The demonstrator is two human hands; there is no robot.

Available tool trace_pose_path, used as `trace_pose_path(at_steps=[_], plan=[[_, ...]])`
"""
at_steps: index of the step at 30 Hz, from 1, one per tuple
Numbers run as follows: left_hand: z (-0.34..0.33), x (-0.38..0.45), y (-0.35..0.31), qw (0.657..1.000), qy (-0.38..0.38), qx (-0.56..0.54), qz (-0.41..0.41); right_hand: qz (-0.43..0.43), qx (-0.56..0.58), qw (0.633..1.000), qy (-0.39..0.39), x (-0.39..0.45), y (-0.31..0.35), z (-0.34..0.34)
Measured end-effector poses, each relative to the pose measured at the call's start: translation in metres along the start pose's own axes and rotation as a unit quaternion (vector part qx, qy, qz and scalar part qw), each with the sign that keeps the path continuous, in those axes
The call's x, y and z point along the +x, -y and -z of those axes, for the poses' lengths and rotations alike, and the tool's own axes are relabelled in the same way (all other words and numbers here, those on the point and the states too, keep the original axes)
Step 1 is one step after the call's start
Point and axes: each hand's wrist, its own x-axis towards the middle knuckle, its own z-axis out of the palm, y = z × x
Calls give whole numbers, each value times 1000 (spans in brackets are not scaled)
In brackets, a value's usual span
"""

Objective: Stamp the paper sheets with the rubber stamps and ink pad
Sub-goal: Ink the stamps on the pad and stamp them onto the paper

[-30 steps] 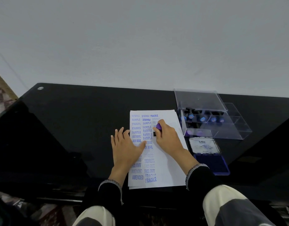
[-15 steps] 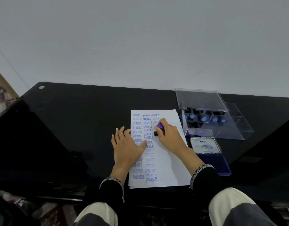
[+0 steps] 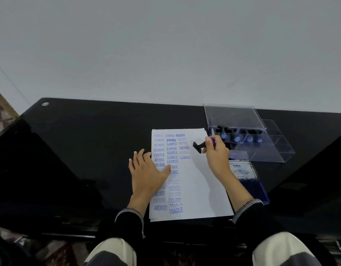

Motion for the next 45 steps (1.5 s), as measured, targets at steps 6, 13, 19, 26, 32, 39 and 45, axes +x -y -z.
trace_pose_path(at_steps=[6, 13, 19, 26, 32, 39, 45], plan=[[0, 0, 0, 1000, 0, 4, 1, 10, -3, 1000, 11, -2, 1, -2], [-1, 0, 0, 1000, 0, 7, -2, 49, 7, 996, 73, -22, -7, -16], [-2, 1, 1, 1000, 0, 13, -1, 55, 18, 997, 53, -33, -14, -25], [2, -1, -1, 999, 19, 27, -28, 72, -7, 994, 85, -39, -11, -23], [5, -2, -1, 995, 55, 63, -50, 26, 73, 993, 84, -37, -3, -2], [9, -6, -32, 995, 55, 76, -37, 19, 108, 994, -26, -30, 0, 63], [-13, -21, -86, 996, 15, -30, -88, -1, 73, 994, -79, -18, -6, 112]])
